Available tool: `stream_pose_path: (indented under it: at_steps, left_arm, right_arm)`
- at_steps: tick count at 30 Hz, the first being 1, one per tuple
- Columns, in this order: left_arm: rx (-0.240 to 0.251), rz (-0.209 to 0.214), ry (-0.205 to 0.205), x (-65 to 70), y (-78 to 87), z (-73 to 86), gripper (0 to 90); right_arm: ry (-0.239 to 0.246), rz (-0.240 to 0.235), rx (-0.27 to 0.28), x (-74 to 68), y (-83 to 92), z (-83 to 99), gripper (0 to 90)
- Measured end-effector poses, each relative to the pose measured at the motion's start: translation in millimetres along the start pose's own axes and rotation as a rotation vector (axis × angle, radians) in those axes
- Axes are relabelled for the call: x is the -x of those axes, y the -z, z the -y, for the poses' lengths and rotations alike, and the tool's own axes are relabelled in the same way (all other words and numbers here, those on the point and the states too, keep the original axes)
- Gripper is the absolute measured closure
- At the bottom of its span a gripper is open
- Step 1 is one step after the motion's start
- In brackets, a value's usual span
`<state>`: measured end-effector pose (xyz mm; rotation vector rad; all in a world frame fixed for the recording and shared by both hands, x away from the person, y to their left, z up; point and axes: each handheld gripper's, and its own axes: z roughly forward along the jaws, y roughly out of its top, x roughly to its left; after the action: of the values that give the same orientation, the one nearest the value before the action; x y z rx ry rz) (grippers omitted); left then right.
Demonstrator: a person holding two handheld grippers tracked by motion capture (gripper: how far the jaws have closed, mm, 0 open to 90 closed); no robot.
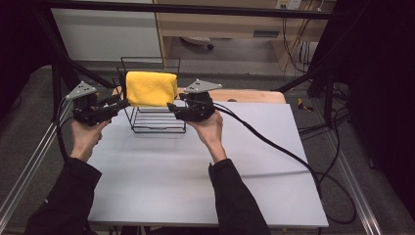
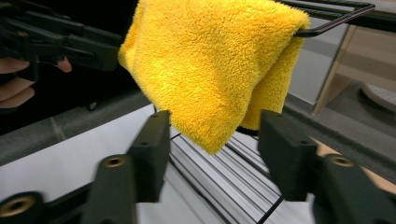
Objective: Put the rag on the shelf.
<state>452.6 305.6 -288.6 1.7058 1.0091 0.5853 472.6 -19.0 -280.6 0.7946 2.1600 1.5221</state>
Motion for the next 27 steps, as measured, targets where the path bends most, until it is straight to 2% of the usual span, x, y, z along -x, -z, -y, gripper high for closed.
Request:
stream_pose_path:
  at_steps: [6,10,13,16,21,27]
  left_arm:
    - [-0.041,0.017,-0.019,3.4,4.0,9.4,36.3]
    - [-0.068,0.026,-0.04,9.1,4.3,19.6,25.2]
    - [-0.094,0.018,-0.048,12.6,3.5,29.5,17.2]
    - [-0.111,0.03,-0.045,15.0,0.7,40.2,13.1]
    - [-0.122,0.067,-0.036,20.5,-5.6,56.9,10.0]
    - [-0.152,0.084,-0.066,31.0,-10.3,73.4,9.5]
  right_arm:
    - [0.014,-0.007,-0.017,6.1,18.8,2.5,18.8]
    - [-0.017,-0.001,-0.033,13.4,31.8,9.4,8.9]
    - [-0.022,0.006,-0.036,18.1,40.8,17.0,5.9]
    - [-0.032,0.018,-0.044,23.7,50.7,27.0,4.6]
    - [-0.061,0.023,-0.056,33.8,67.2,45.7,2.5]
    - [-0.078,0.023,-0.053,44.6,88.4,69.9,1.7]
